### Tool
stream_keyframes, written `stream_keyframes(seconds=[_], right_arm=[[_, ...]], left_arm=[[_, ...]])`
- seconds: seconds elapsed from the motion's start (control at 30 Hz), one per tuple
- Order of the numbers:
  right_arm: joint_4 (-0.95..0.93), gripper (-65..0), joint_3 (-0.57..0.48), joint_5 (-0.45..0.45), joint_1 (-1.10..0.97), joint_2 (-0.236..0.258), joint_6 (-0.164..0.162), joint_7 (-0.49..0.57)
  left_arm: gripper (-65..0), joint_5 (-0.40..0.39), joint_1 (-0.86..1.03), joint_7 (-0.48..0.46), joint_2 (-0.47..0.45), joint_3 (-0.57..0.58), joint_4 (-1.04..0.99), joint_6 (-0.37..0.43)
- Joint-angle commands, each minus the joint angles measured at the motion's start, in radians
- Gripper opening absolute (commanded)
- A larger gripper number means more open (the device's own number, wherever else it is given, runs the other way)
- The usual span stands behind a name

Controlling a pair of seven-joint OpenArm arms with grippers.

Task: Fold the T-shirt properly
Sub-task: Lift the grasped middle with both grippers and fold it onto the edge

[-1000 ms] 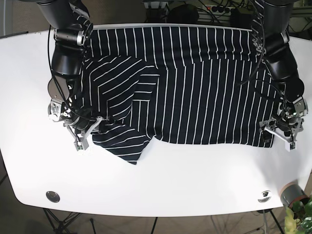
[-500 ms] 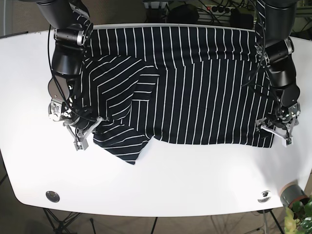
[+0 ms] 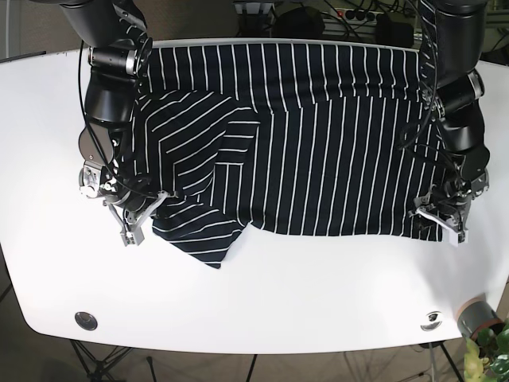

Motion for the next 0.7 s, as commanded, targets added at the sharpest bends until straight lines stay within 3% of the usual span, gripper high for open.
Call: stream_keyframes(seconds=[0.0,0.1,0.17,0.3,0.53,0.67], right_arm=[[0.032,-62.3,0.002,0.012,0.029,0.014,0.000,0.021],[0.059,-62.8,0.002,0.012,0.028,0.012,0.000,0.020],[0.072,-62.8,0.002,0.012,0.028,0.010,0.000,0.015],[0.125,-62.8,0.002,0.012,0.019,0.012,0.000,0.012],[0.211,-62.8,0.008,0.012,-0.015,0.017,0.000,-0.011],[0.267,-62.8,0.079,0.012,-0.023,0.029,0.009,-0.039]], left_arm=[[-45.8,0.006,-0.013,0.022,-0.007,-0.001,0.012,-0.010],[-59.6,0.006,-0.012,0.013,-0.009,-0.002,0.053,-0.017],[-65.0,0.003,0.005,-0.004,-0.009,-0.004,0.079,-0.039],[-65.0,-0.073,0.047,0.016,-0.009,-0.004,0.170,-0.137],[-65.0,-0.214,0.130,0.139,-0.013,-0.004,0.380,-0.143],[-65.0,-0.260,0.199,0.211,-0.013,-0.004,0.532,-0.143]])
